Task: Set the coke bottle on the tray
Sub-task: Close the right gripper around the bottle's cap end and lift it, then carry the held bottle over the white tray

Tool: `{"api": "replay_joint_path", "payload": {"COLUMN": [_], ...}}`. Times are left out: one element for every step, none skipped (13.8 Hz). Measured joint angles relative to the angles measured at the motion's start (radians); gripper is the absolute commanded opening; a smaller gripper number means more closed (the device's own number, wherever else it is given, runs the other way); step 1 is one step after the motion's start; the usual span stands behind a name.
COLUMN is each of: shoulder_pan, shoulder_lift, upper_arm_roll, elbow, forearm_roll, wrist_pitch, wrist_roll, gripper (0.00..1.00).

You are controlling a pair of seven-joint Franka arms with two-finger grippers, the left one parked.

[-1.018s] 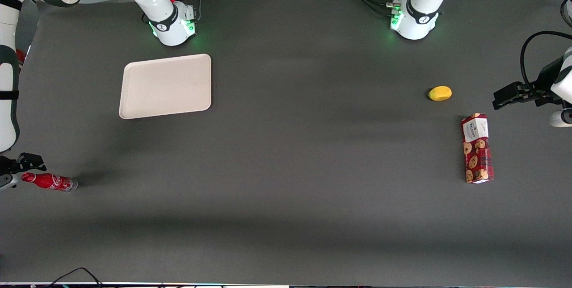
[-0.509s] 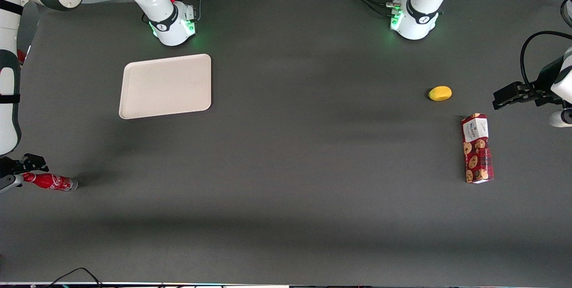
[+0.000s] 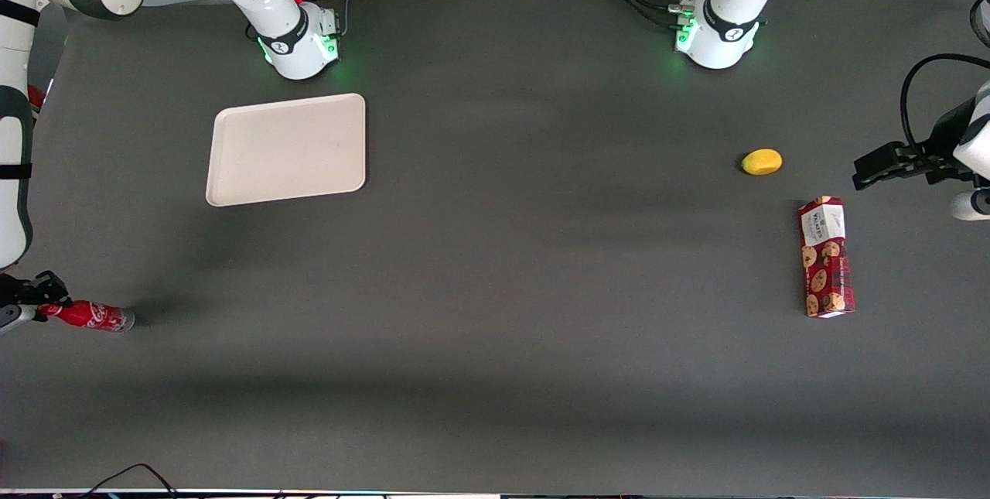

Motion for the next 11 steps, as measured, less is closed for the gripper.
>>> {"api": "replay_joint_path", "payload": {"shoulder_pan": [0.000, 0.000, 0.000, 0.000, 0.000, 0.000, 0.000, 0.001, 0.002, 0.004, 0.007], "shoulder_lift": [0.002, 0.004, 0.004, 0.004, 0.004, 0.005, 0.005, 0.006, 0.004, -0.003, -0.021], "upper_arm_roll": [0.000, 0.000, 0.000, 0.000, 0.000, 0.000, 0.000, 0.000, 0.000, 0.000, 0.000], "elbow": [0.004, 0.006, 0.007, 0.007, 0.008, 0.009, 0.016, 0.030, 0.057, 0.088, 0.114], "forearm_roll": [0.001, 0.001, 0.002, 0.003, 0.003, 0.003, 0.004, 0.004, 0.006, 0.007, 0.007], "wrist_pitch": [-0.001, -0.002, -0.003, -0.003, -0.004, -0.010, -0.034, -0.072, -0.117, -0.167, -0.217], "wrist_roll": [0.000, 0.000, 0.000, 0.000, 0.000, 0.000, 0.000, 0.000, 0.000, 0.005, 0.020], "gripper": [0.26, 0.20, 0.11, 0.03, 0.00, 0.00, 0.00, 0.00, 0.00, 0.00, 0.00]}}
